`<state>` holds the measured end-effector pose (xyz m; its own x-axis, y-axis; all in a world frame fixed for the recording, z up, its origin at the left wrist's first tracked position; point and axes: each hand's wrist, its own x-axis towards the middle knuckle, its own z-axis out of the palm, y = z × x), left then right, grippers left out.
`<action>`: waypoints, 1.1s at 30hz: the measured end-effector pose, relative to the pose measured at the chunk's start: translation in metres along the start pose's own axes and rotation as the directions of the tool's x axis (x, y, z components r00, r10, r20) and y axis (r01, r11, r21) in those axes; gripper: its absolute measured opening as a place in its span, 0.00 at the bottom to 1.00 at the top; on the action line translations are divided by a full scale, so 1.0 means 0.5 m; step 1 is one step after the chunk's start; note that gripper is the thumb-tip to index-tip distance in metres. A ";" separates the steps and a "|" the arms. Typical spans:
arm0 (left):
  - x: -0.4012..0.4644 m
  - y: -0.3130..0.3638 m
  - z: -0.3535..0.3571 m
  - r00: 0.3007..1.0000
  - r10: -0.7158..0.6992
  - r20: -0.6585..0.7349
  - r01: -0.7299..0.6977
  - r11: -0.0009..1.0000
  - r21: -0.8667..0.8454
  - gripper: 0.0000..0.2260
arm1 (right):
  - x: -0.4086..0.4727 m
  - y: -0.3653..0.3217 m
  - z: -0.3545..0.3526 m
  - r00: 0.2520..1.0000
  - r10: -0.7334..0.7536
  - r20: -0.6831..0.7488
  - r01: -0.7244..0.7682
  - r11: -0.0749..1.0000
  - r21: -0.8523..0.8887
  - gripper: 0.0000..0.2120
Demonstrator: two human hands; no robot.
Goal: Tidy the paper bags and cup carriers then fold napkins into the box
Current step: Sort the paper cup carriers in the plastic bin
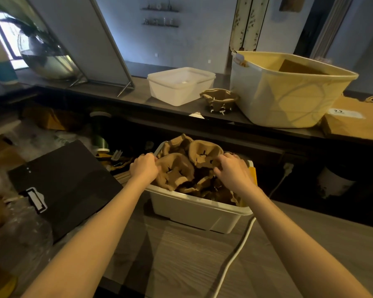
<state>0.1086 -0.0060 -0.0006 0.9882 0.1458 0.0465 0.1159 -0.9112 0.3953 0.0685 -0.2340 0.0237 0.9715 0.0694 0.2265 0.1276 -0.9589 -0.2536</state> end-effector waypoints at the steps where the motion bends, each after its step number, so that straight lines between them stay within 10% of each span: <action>1: 0.000 0.000 -0.003 1.000 -0.003 -0.021 0.002 0.998 -0.057 0.14 | 0.007 -0.006 0.002 1.000 -0.021 0.017 0.022 1.000 -0.020 0.14; 10: 0.004 0.013 -0.040 0.997 -0.038 -0.064 -0.027 0.617 -0.787 0.07 | 0.031 -0.035 0.024 0.988 -0.070 0.137 0.084 0.992 -0.097 0.06; 14: 0.001 0.015 -0.042 0.950 -0.183 0.252 0.271 0.088 -0.958 0.10 | 0.032 -0.031 0.024 0.996 -0.064 0.067 0.067 0.997 -0.049 0.07; 17: -0.001 0.012 -0.050 0.872 -0.037 0.489 0.440 -0.382 -0.813 0.13 | 0.037 -0.030 0.014 0.999 -0.042 0.022 0.042 0.999 -0.002 0.09; 19: -0.008 0.016 -0.054 0.863 0.052 0.503 0.459 -0.498 -0.736 0.13 | 0.039 -0.027 0.006 1.000 -0.026 -0.006 0.026 1.000 0.014 0.09; 25: -0.017 0.034 -0.054 0.870 0.123 0.478 0.459 -0.558 -0.692 0.15 | 0.036 -0.022 -0.024 0.987 0.046 -0.156 -0.019 0.985 0.169 0.12; 33: -0.015 0.064 -0.067 0.836 0.071 0.544 0.549 -0.140 -0.824 0.19 | 0.027 -0.038 -0.072 0.826 -0.030 -0.563 0.232 0.928 0.292 0.12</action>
<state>0.1017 -0.0233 0.0426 0.8887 -0.1528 -0.4323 0.4436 0.5247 0.7266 0.0720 -0.2247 0.0654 0.6863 -0.0690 0.7240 0.4023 -0.7933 -0.4570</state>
